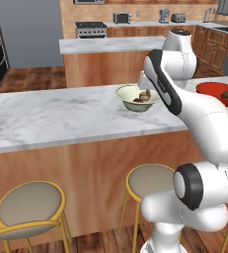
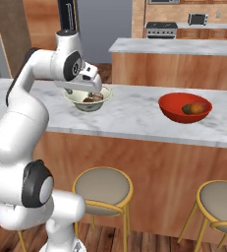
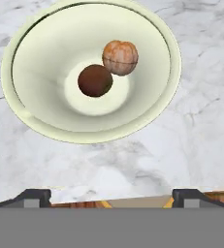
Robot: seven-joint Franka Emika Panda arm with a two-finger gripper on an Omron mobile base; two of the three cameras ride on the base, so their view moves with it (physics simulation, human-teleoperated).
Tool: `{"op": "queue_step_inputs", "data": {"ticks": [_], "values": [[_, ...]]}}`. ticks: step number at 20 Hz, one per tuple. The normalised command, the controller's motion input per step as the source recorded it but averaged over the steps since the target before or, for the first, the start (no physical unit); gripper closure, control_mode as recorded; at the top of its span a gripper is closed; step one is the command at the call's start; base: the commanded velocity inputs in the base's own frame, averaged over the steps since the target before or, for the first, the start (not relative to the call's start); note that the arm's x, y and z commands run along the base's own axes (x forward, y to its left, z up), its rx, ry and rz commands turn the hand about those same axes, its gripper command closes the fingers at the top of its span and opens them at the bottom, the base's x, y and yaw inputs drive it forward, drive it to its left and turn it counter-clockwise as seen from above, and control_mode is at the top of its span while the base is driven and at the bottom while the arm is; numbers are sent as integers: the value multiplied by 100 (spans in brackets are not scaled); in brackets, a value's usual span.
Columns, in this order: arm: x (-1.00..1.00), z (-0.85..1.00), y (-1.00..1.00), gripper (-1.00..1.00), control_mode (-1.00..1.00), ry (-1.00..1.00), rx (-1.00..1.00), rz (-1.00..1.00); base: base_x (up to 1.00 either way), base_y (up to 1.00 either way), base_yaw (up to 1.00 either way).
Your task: Take the fruits from the plate on the dining counter and place two fruits in each bowl.
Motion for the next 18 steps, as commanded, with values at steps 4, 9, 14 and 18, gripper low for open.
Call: {"op": "queue_step_inputs", "data": {"ticks": [4, 9, 14, 18], "values": [[-100, 0, 2, -100, -100, -4, 0, 19, 0, 0, 0], [-94, 0, 1, -100, -100, -6, 0, 8, 0, 0, 0], [-66, 1, 2, -100, -100, -3, 0, 0, 0, 0, 0], [-28, 0, 6, -100, -100, 0, 0, -1, 0, 0, 0]]}}
